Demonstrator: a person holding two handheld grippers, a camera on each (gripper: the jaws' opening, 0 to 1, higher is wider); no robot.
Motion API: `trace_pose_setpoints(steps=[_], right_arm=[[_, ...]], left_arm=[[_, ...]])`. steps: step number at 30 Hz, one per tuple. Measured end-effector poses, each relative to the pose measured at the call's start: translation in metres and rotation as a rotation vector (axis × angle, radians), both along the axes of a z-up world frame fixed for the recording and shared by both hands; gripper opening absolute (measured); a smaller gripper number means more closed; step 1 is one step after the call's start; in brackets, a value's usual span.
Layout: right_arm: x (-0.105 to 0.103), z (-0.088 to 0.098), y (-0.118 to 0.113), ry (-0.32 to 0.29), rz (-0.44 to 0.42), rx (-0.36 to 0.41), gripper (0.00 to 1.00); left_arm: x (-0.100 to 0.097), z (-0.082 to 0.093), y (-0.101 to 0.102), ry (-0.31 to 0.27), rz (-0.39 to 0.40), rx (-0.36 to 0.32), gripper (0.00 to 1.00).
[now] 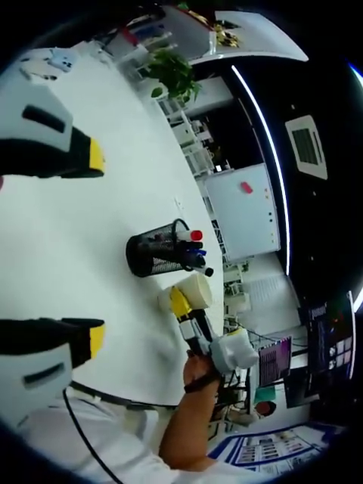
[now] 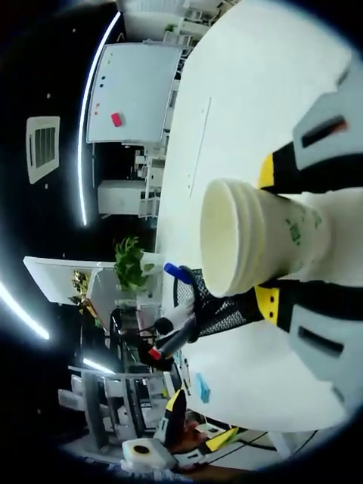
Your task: Place the scattered laser pointers and whiteboard markers into the pen holder and stack the scattered paper cups together
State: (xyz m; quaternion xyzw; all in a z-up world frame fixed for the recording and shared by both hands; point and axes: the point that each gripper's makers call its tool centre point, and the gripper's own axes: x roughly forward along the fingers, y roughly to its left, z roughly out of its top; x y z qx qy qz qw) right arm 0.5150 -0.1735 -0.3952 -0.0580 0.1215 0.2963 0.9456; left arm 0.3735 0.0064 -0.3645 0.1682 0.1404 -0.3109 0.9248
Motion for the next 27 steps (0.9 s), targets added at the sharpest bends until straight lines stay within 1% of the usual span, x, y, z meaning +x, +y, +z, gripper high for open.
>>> trace_pose_setpoints(steps=[7, 9, 13, 20, 23, 27], right_arm=[[0.0007, -0.0065, 0.0009, 0.006, 0.001, -0.015, 0.45], [-0.0004, -0.0043, 0.0019, 0.009, 0.0, -0.014, 0.45], [0.0017, -0.006, 0.0005, 0.01, 0.002, -0.013, 0.45], [0.0013, -0.0068, 0.002, 0.01, 0.002, -0.021, 0.45], [-0.0017, -0.0073, 0.0013, 0.008, 0.003, -0.028, 0.45], [0.0011, -0.0071, 0.0024, -0.004, 0.01, -0.049, 0.45]], left_arm=[[0.0001, -0.0009, 0.002, 0.001, 0.002, 0.003, 0.76], [-0.0007, -0.001, 0.0032, 0.001, 0.003, 0.001, 0.76], [-0.0007, -0.0016, 0.0065, 0.001, 0.013, 0.002, 0.76], [-0.0015, -0.0018, 0.0054, 0.001, 0.012, 0.003, 0.75], [-0.0014, -0.0018, 0.005, 0.002, 0.012, 0.002, 0.75], [-0.0013, -0.0008, 0.0048, -0.002, 0.012, -0.001, 0.75]])
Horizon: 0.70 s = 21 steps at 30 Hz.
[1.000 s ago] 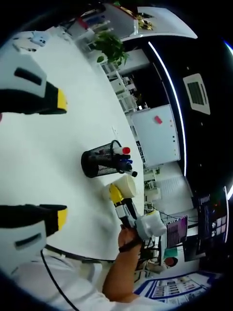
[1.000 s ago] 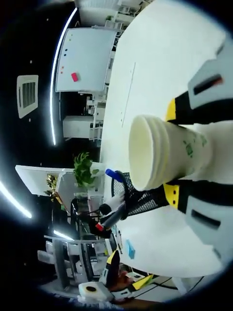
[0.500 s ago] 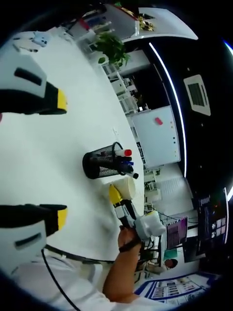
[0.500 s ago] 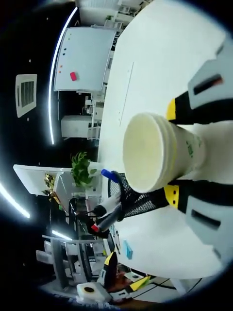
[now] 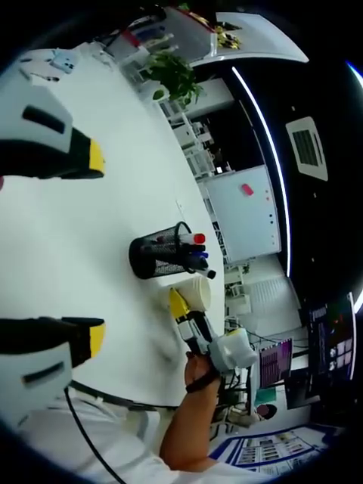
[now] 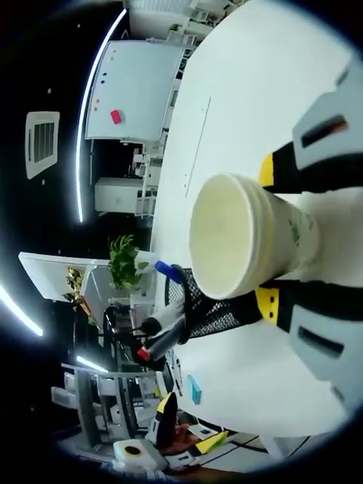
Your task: Place the scattered laser pointers and whiteboard markers into the pen holder and stack the scattered paper cups together
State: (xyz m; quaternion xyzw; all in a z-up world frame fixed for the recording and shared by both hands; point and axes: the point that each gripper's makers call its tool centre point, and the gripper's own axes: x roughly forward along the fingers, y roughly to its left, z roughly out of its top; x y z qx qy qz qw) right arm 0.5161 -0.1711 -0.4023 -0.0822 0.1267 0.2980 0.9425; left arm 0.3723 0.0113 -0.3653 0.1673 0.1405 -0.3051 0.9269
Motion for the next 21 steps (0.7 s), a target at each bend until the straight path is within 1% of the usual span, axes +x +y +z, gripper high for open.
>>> trace_pose_setpoints(steps=[3, 5, 7, 13, 16, 18, 21], right_arm=[[-0.002, 0.0, 0.001, 0.003, 0.0, 0.0, 0.46], [-0.002, -0.003, 0.0, 0.012, 0.002, -0.01, 0.48], [-0.001, -0.003, -0.001, -0.004, 0.0, -0.021, 0.53], [0.0, -0.001, -0.001, -0.008, -0.001, -0.017, 0.55], [0.0, 0.001, -0.002, -0.006, -0.005, 0.0, 0.59], [0.0, 0.004, -0.002, -0.012, -0.003, 0.009, 0.6], [-0.003, 0.013, 0.0, -0.03, 0.004, 0.038, 0.62]], left_arm=[[-0.001, -0.001, -0.001, 0.004, -0.001, 0.001, 0.75], [-0.001, -0.002, -0.001, 0.005, -0.003, 0.004, 0.75], [-0.001, -0.001, -0.001, -0.002, -0.004, 0.005, 0.75], [0.0, 0.003, -0.001, -0.017, -0.008, 0.004, 0.75], [-0.001, 0.002, -0.001, -0.012, -0.008, 0.004, 0.75], [-0.001, 0.001, -0.001, -0.011, -0.008, 0.007, 0.75], [-0.001, 0.001, -0.001, -0.011, -0.006, 0.004, 0.75]])
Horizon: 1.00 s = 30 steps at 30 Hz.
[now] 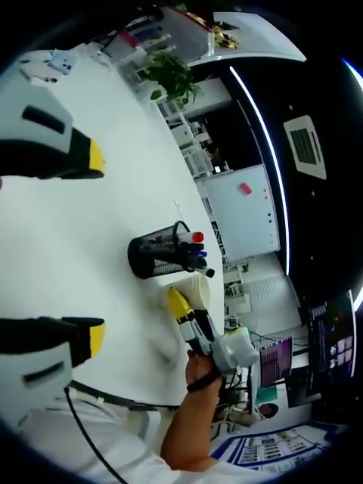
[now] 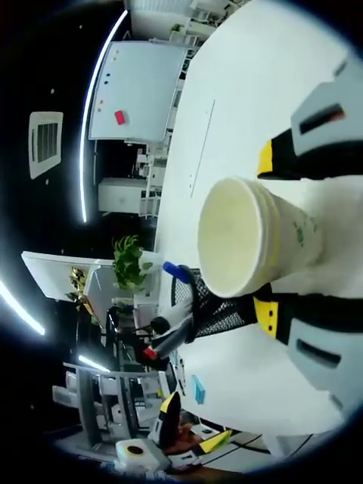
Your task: Place the scattered laser pointers and whiteboard markers into the pen holder and stack the scattered paper cups together
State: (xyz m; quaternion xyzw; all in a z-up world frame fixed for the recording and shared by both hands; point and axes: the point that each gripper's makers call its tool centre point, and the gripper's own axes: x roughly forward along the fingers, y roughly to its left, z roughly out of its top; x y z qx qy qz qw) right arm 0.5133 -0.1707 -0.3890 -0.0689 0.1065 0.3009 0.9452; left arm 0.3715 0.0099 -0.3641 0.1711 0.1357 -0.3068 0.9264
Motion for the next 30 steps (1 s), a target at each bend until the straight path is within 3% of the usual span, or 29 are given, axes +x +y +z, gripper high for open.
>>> trace_pose_setpoints(steps=[5, 30], right_arm=[[-0.004, 0.015, 0.003, -0.046, 0.013, 0.018, 0.63], [-0.021, 0.052, -0.001, -0.108, 0.028, 0.033, 0.62]], left_arm=[[-0.001, 0.002, -0.005, -0.018, -0.021, 0.007, 0.74], [0.001, 0.003, -0.009, -0.016, -0.029, 0.011, 0.74]])
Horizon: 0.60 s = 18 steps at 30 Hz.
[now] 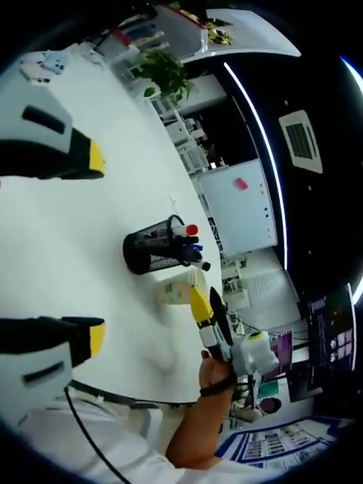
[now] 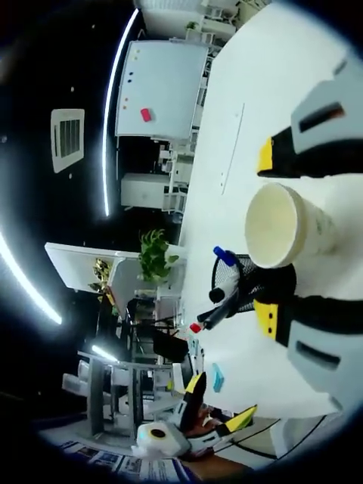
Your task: Place the scattered laser pointers and whiteboard markers into the pen holder and stack the scattered paper cups together
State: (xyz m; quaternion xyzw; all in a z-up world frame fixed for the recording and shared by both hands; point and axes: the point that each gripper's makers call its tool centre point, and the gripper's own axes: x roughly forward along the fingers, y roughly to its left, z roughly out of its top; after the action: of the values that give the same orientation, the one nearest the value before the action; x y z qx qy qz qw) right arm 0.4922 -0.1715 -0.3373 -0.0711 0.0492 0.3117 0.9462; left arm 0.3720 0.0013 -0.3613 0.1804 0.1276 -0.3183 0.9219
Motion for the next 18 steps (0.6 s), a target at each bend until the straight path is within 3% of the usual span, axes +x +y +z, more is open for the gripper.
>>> trace_pose_setpoints(steps=[18], right_arm=[[-0.008, 0.021, -0.016, -0.033, -0.001, -0.001, 0.61]], left_arm=[[0.001, 0.002, -0.004, 0.0, -0.014, 0.004, 0.74]])
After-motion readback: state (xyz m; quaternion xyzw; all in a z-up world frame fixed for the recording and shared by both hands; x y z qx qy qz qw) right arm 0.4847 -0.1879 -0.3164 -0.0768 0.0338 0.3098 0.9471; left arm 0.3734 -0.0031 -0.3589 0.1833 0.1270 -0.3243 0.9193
